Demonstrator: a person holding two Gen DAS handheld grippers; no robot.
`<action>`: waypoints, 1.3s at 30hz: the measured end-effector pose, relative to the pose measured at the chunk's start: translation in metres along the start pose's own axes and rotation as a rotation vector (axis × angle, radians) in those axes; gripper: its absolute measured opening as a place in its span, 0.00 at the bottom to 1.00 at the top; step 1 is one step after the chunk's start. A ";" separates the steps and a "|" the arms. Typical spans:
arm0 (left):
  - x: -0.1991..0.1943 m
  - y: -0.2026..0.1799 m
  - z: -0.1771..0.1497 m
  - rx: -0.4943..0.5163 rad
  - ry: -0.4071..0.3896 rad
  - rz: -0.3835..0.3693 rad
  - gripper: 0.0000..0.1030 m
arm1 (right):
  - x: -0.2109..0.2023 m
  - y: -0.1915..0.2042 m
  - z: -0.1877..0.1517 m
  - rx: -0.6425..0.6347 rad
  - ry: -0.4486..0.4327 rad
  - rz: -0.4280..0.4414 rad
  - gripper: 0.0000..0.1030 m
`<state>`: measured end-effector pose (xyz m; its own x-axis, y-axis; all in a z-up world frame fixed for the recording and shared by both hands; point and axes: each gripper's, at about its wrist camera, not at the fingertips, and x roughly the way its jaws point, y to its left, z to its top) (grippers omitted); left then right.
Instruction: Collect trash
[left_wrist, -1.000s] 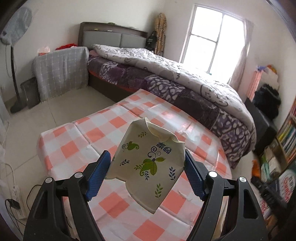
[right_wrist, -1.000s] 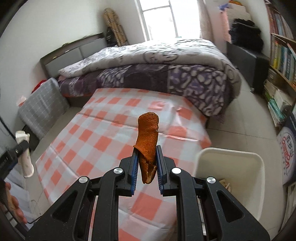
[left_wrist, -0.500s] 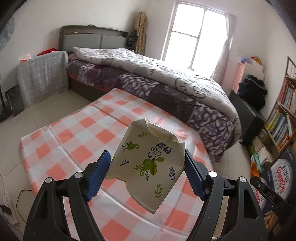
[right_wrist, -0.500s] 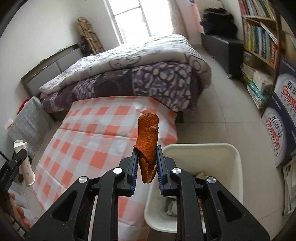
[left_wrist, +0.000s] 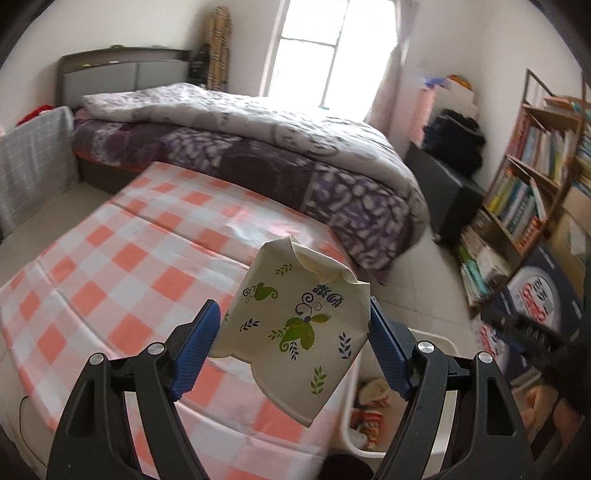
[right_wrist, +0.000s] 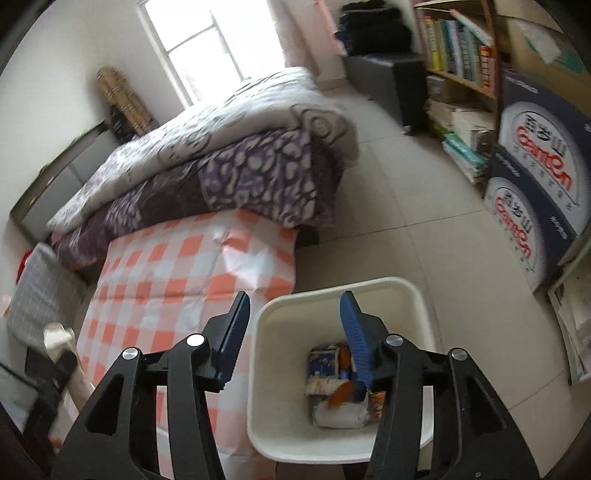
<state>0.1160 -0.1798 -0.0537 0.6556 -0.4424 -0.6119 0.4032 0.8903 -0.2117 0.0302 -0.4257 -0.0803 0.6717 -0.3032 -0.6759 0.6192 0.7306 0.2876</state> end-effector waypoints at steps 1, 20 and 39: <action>0.003 -0.007 -0.002 0.007 0.010 -0.014 0.74 | -0.002 -0.004 0.003 0.014 -0.013 -0.008 0.51; 0.054 -0.071 -0.025 -0.022 0.238 -0.326 0.86 | -0.025 -0.044 0.017 0.171 -0.129 -0.060 0.78; -0.016 0.025 -0.008 0.055 -0.069 0.227 0.93 | -0.028 0.076 -0.030 -0.189 -0.201 -0.043 0.93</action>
<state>0.1106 -0.1500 -0.0554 0.7747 -0.2394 -0.5853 0.2732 0.9614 -0.0316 0.0458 -0.3431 -0.0600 0.7252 -0.4379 -0.5313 0.5747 0.8100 0.1168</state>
